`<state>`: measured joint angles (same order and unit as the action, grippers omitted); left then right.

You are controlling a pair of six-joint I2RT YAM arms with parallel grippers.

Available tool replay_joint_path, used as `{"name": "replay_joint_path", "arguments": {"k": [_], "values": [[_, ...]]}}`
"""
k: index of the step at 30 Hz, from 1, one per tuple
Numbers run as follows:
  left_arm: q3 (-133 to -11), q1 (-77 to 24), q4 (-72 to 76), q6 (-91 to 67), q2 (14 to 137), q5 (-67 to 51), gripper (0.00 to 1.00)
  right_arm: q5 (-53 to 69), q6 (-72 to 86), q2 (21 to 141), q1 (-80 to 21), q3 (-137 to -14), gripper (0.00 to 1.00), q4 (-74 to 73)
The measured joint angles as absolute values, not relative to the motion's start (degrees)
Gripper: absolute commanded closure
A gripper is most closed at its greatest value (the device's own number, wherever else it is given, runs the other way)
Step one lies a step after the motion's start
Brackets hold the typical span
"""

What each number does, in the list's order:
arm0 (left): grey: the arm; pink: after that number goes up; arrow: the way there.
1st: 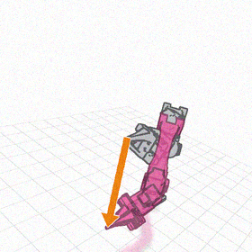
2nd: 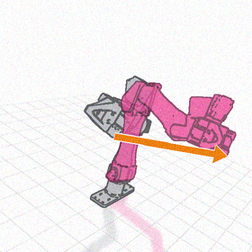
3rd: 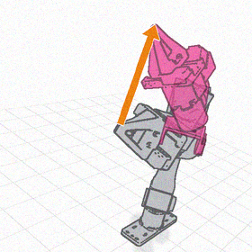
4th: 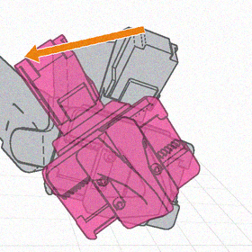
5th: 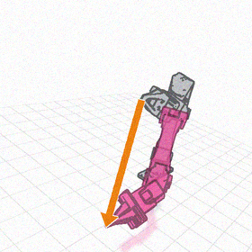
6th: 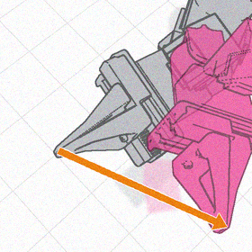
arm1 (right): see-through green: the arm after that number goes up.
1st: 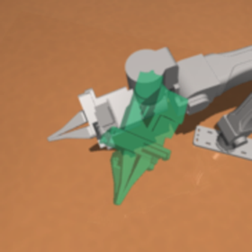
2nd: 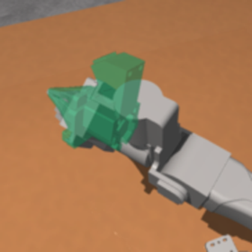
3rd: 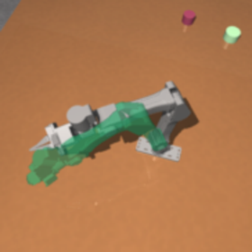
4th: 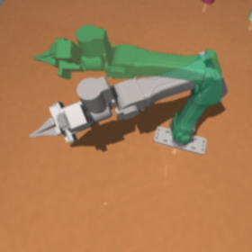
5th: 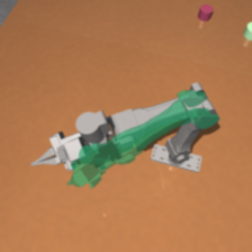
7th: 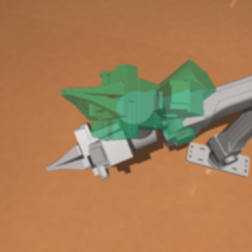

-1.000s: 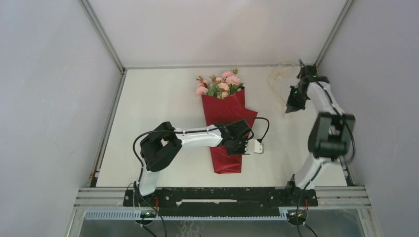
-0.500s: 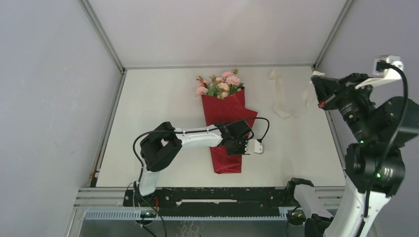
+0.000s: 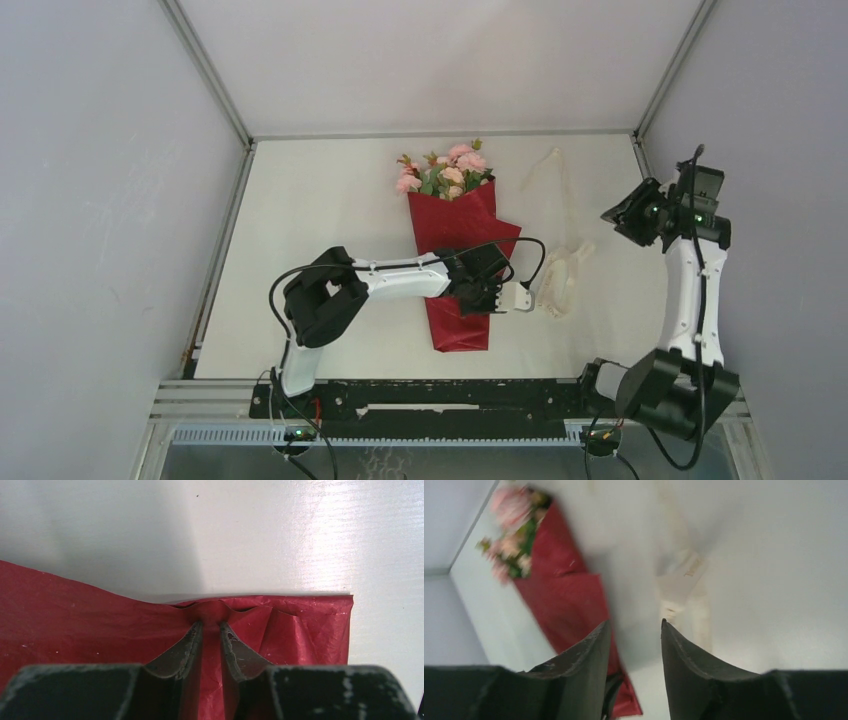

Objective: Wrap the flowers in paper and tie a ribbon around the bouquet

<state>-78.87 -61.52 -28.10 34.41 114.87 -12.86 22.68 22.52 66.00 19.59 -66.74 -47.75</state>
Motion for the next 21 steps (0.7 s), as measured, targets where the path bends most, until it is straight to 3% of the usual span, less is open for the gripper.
{"name": "replay_joint_path", "arguments": {"k": [5, 13, 17, 21], "values": [[-78.9, -61.5, -28.1, 34.4, 114.9, -12.8, 0.75, 12.7, 22.2, 73.9, 20.8, -67.4, 0.45, -47.9], [-79.0, -61.5, -28.2, 34.4, 115.0, -12.8, 0.75, 5.1, 25.3, 71.6, -9.3, -56.6, 0.45, -48.9], [-79.0, -61.5, -28.2, 34.4, 115.0, -12.8, 0.75, 4.8, 28.8, 72.9, -10.8, -47.4, 0.45, -48.0], [-79.0, -61.5, -28.2, 34.4, 115.0, -12.8, 0.75, 4.3, 30.3, 78.3, -10.8, -46.0, 0.55, -44.6]]}}
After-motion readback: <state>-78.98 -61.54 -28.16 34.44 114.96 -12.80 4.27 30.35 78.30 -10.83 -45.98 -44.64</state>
